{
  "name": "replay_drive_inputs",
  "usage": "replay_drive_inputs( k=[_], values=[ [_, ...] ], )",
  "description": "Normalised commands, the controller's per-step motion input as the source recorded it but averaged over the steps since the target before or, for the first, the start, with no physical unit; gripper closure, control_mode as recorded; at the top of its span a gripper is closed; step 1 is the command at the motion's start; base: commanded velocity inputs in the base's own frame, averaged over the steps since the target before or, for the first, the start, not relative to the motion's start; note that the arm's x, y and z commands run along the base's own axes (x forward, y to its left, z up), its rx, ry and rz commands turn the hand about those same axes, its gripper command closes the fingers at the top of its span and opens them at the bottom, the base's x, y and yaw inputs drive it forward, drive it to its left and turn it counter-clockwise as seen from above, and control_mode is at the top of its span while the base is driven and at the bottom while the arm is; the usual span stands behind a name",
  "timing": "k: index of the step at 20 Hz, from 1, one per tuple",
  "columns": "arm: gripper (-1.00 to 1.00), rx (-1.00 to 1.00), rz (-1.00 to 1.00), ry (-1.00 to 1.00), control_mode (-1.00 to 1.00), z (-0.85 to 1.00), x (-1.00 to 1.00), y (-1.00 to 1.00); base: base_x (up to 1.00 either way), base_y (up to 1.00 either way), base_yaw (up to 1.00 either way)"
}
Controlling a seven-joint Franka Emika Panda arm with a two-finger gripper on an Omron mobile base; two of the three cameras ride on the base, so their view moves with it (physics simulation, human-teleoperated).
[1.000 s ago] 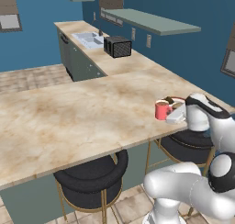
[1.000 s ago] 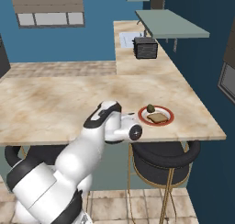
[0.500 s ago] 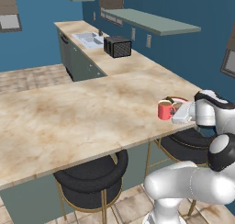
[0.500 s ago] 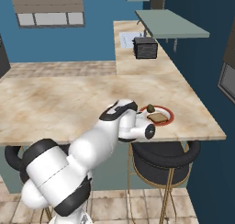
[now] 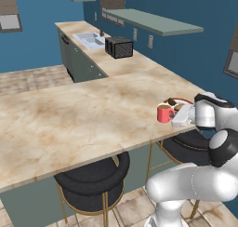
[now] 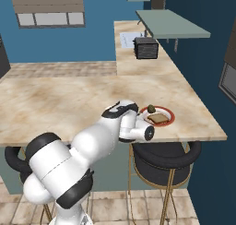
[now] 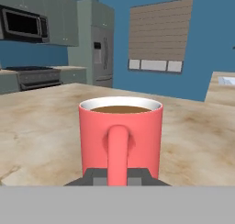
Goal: Pick up the brewed coffee from the coffee machine and place it next to the breakfast plate on the dining counter.
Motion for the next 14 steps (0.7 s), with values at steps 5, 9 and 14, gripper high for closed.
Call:
replay_drive_inputs(
  k=[5, 9, 14],
  values=[
    [1.0, 0.0, 0.0, 0.0, -1.0, 0.0, 0.0, -0.01, 0.0, 0.0, 0.0],
    [1.0, 0.0, 0.0, 0.06, -1.0, -0.05, 0.22, 0.0, 0.0, 0.0, 0.0],
    [1.0, 0.0, 0.0, 0.08, -1.0, -0.21, 0.28, 0.0, 0.0, 0.0, 0.0]
  ],
)
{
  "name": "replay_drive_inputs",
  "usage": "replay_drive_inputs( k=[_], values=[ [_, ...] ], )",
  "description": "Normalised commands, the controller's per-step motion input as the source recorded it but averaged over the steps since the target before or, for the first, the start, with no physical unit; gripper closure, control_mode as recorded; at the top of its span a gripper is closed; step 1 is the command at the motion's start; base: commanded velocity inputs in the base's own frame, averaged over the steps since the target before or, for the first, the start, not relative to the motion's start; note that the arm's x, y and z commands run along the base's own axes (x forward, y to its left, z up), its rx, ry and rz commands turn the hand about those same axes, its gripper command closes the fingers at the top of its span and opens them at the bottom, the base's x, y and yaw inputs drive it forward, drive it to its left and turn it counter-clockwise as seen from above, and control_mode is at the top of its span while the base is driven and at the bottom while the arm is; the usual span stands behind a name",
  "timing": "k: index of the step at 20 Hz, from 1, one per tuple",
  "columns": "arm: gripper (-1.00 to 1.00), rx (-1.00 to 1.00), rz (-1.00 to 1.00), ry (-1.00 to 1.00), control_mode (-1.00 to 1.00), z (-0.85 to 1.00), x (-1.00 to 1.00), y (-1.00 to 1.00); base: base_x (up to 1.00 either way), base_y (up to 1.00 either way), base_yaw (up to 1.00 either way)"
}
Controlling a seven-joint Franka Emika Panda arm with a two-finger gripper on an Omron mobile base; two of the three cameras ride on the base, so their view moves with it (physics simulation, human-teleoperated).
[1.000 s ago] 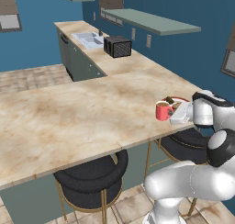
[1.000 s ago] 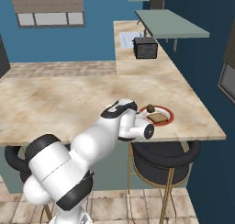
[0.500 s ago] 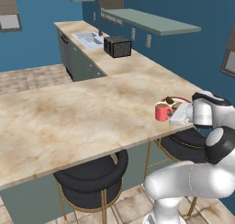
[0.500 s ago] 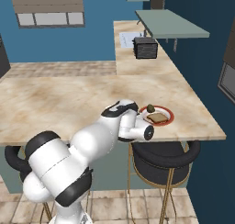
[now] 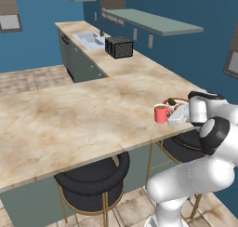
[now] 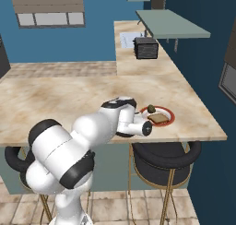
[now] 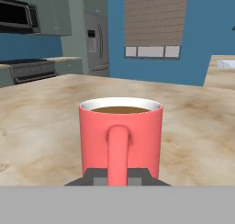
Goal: Pick up the brewed coffee from the coffee machine and place it next to the breakfast plate on the dining counter.
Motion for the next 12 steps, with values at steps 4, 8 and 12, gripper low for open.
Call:
replay_drive_inputs(
  k=[4, 8, 12],
  values=[
    [1.0, 0.0, 0.0, 0.01, -1.0, -0.18, 0.12, -0.15, 0.0, 0.0, 0.0],
    [1.0, 0.0, 0.01, 0.0, -1.0, -0.08, 0.08, -0.28, 0.0, 0.0, 0.0],
    [1.0, 0.0, 0.0, 0.0, -1.0, -0.13, 0.18, -0.14, 0.0, 0.0, 0.0]
  ],
)
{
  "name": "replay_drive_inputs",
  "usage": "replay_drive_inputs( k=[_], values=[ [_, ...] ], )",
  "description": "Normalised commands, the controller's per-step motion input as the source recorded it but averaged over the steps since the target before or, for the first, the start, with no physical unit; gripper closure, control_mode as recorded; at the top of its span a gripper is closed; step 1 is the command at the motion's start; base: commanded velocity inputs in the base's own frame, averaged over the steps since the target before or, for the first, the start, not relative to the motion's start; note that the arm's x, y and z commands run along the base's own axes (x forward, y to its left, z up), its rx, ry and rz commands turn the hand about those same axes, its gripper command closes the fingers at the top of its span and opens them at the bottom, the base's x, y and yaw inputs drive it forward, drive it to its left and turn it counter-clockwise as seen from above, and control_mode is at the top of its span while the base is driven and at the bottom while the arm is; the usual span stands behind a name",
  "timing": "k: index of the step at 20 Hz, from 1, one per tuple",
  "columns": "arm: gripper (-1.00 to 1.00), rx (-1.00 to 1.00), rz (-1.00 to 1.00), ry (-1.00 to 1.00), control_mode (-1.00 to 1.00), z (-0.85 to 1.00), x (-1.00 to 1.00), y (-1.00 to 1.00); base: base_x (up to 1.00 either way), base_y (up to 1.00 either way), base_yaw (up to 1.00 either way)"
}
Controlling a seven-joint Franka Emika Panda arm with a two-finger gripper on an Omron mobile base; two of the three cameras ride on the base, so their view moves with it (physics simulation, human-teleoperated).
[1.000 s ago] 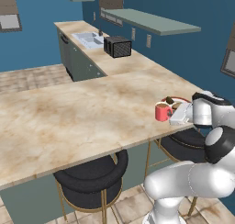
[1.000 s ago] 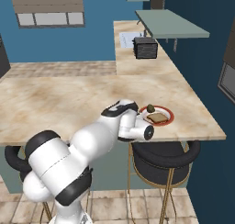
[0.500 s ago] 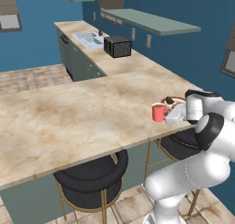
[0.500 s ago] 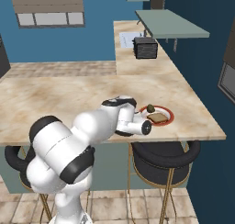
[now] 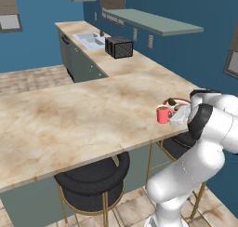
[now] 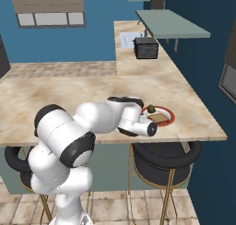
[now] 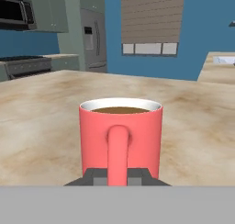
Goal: Pick up the brewed coffee from the coffee machine and place it next to the breakfast plate on the dining counter.
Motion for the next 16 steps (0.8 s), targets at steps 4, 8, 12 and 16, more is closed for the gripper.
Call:
replay_drive_inputs(
  k=[4, 8, 12, 16],
  values=[
    [1.0, 0.0, 0.0, 0.0, -1.0, -0.19, 0.3, 0.0, 0.0, 0.0, 0.0],
    [1.0, 0.0, 0.0, 0.0, -1.0, -0.28, 0.33, -0.01, 0.0, 0.0, 0.0],
    [1.0, 0.0, 0.02, 0.0, -1.0, -0.29, 0.2, 0.0, 0.0, 0.0, 0.0],
    [1.0, 0.0, 0.01, 0.0, -1.0, -0.22, 0.27, 0.0, 0.0, 0.0, 0.0]
  ],
)
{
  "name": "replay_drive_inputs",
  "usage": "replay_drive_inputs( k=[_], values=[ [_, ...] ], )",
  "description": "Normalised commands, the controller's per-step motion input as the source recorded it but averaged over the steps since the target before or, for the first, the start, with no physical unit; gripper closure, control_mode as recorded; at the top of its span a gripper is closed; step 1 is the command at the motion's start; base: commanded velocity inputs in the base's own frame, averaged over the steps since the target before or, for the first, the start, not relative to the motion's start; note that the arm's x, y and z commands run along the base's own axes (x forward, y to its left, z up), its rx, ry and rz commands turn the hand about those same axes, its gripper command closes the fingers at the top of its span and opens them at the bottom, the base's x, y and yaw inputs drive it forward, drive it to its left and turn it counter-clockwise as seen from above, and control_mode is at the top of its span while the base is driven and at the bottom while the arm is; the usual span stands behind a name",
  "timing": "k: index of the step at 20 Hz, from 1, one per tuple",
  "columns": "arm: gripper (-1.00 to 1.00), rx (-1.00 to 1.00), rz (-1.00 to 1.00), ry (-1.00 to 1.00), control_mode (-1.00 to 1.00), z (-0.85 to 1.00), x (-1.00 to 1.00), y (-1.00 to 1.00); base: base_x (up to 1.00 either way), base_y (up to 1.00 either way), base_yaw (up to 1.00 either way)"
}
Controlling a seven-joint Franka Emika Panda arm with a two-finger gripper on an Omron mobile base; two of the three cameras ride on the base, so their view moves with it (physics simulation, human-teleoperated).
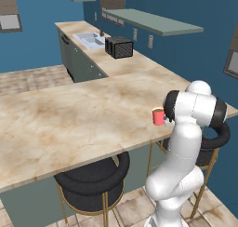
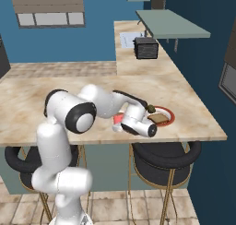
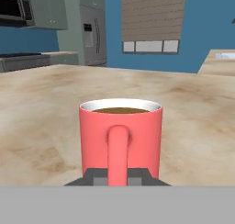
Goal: Pick up the brewed coffee from the coffee machine and place it next to the breakfast plate on the dining counter.
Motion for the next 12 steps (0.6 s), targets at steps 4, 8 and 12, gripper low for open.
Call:
replay_drive_inputs(
  k=[4, 8, 12],
  values=[
    [1.0, 0.0, 0.01, 0.0, -1.0, -0.16, 0.34, -0.01, 0.0, 0.0, 0.0],
    [1.0, 0.02, 0.01, 0.0, -1.0, -0.14, 0.47, -0.09, 0.0, 0.0, 0.0],
    [1.0, 0.01, 0.03, 0.0, -1.0, -0.24, 0.42, -0.08, 0.0, 0.0, 0.0]
  ],
)
